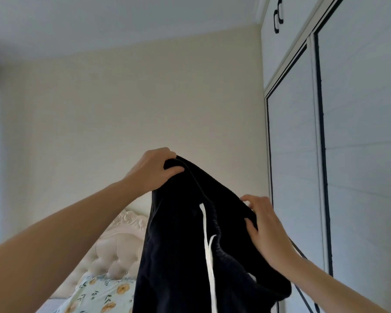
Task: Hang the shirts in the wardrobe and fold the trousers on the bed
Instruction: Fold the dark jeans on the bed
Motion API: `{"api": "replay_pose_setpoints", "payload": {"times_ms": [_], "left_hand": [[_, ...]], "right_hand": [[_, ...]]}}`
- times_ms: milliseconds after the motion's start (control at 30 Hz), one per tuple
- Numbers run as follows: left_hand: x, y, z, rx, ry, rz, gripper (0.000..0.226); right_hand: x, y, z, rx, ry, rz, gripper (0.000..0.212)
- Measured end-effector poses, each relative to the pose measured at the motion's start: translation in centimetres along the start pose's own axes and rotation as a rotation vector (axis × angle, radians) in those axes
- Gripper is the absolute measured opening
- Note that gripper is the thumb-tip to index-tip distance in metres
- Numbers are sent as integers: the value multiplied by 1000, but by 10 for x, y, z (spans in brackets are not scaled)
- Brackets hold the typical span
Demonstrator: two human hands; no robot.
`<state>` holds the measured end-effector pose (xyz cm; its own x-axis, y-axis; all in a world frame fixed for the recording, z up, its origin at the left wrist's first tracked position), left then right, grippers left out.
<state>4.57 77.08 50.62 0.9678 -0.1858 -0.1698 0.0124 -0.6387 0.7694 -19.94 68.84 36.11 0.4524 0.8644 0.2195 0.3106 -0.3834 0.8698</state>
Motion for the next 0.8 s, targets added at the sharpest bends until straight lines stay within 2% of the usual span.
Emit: {"api": "replay_pose_setpoints", "payload": {"times_ms": [67, 133, 200, 333, 433, 500, 600, 700, 800], "left_hand": [[-4, 4, -5, -143, -54, -39, 25], [-6, 7, -10, -241, -101, -65, 24], [-6, 10, -16, -300, -167, -102, 27], [-1, 12, -29, -393, -223, -164, 23], [13, 9, -38, -446, -217, -193, 19], [29, 6, -47, -474, -187, -219, 19], [51, 2, -65, -530, -135, -263, 19], [65, -3, -77, -553, -106, -274, 19], [76, -11, -77, -538, -17, -305, 19]], "right_hand": [[23, -8, 8, 97, -48, -159, 46], [31, -13, 16, 183, -27, -196, 53], [40, -12, 19, 188, -48, -254, 55], [45, -10, 27, 257, 110, -106, 26], [33, -15, 45, 396, 336, -42, 37], [29, -23, 45, 500, 414, -19, 37], [29, -28, 42, 564, 337, -194, 35], [28, -26, 46, 642, 347, -95, 34], [28, -7, 40, 566, 48, -149, 42]]}}
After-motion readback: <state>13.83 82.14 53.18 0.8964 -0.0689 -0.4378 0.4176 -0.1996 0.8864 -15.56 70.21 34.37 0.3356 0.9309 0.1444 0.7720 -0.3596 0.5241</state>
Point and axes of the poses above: each hand's wrist, its own y-axis towards the middle knuckle, its own z-axis out of the palm, x = y × z, the point moved 5 cm from there along y, towards the middle knuckle, and after that the axes turned 6 degrees about -z, right-handed, at the moved point
